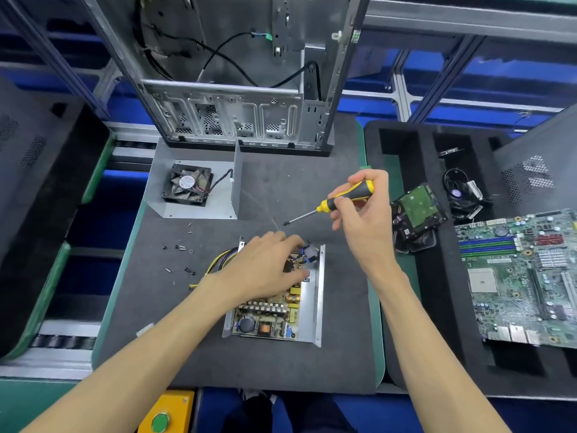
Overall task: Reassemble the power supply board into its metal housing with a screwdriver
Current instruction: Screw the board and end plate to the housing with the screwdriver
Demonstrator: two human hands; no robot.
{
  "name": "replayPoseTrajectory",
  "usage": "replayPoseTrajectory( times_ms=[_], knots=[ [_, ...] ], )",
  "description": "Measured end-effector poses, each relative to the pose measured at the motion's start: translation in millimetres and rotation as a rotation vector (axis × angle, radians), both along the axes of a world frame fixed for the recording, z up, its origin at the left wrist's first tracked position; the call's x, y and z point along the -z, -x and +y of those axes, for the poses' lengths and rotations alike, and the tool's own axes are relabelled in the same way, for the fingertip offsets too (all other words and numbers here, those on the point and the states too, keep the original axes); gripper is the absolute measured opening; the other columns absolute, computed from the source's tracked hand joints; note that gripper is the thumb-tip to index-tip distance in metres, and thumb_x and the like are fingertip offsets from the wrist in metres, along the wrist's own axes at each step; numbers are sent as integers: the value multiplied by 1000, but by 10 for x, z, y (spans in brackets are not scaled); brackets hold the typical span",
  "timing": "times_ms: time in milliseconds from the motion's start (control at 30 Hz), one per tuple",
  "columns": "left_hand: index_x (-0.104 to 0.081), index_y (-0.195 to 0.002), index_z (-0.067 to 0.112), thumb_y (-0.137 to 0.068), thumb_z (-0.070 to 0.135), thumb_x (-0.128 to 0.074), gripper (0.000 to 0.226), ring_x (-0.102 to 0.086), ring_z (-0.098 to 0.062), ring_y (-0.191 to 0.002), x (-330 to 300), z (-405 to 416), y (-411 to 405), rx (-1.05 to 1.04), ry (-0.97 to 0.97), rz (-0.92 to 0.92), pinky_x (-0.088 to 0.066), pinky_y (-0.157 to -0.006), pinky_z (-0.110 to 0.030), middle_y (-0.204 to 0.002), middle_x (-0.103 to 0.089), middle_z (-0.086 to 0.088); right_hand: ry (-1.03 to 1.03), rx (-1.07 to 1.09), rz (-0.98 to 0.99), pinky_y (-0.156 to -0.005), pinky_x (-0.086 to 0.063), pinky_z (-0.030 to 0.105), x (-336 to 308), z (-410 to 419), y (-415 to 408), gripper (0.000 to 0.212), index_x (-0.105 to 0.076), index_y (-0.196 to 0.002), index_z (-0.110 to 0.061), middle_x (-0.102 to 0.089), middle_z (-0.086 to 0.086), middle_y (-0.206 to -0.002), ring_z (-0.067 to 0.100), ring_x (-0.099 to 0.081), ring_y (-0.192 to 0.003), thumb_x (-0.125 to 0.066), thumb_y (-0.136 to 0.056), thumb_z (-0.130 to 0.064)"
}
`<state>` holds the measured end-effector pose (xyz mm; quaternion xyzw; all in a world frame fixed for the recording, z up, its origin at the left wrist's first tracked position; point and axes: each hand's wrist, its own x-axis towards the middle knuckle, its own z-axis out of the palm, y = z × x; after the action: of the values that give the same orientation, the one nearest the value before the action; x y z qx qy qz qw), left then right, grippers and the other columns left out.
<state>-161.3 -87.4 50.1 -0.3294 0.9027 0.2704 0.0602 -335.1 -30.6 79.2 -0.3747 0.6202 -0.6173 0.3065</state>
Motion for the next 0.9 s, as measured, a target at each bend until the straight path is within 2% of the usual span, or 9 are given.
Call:
replayPoseTrajectory(
  times_ms=[100,167,233,367,500,633,767,900],
  knots=[
    [-58,-108,35,-84,57,-69,35,-50,-9,-100,-13,-10,-21,-21,-134,110,-43,-87,-32,-100,-59,15,3,20,-2,-52,-51,27,-17,9,10,33,-45,-104,-24,-69,5,-89,19,-63,-64,-54,-88,3],
    [-57,-99,36,-78,58,-73,35,-47,-3,-93,-11,4,-63,-38,-156,152,-44,-81,-28,-90,-57,21,-2,22,10,-52,-51,27,-27,12,16,35,-45,-103,-26,-70,4,-89,18,-63,-63,-54,-89,4],
    [-54,-102,37,-73,61,-74,42,-47,-2,-91,-1,33,-89,-56,-118,161,-43,-80,-27,-87,-55,23,-9,19,32,-53,-51,26,-24,14,14,36,-45,-103,-28,-70,2,-88,15,-64,-64,-54,-89,4],
    [-49,-130,38,-76,60,-72,63,-43,-8,-91,31,113,-43,-45,-66,167,-37,-81,-29,-88,-54,17,-11,7,80,-54,-51,24,-6,25,-6,38,-45,-103,-30,-70,3,-90,14,-66,-67,-55,-90,4],
    [-64,-123,32,-82,59,-68,49,-37,-10,-91,34,156,-11,40,55,131,-36,-83,-26,-92,-46,10,-23,-6,143,-62,-52,25,-6,34,-5,39,-45,-104,-32,-70,5,-90,20,-67,-74,-57,-90,2],
    [-72,-108,28,-86,50,-64,32,-43,-13,-102,29,334,-135,143,43,208,-43,-93,-30,-106,-57,9,-37,-41,219,-63,-51,26,-41,51,20,38,-45,-105,-32,-68,4,-87,21,-66,-73,-57,-89,0],
    [-65,-128,25,-94,44,-57,40,-40,-14,-123,90,440,-273,219,37,167,-34,-107,-26,-126,-59,14,-91,-139,376,-65,-52,39,-69,81,29,33,-42,-106,-30,-64,-2,-85,30,-65,-72,-58,-87,-8],
    [-61,-133,22,-95,39,-55,42,-41,-21,-123,97,443,-280,260,101,153,-39,-107,-34,-128,-59,11,-145,-255,489,-62,-52,40,-41,75,1,30,-41,-107,-32,-63,-3,-84,22,-58,-64,-56,-86,-16]
  ],
)
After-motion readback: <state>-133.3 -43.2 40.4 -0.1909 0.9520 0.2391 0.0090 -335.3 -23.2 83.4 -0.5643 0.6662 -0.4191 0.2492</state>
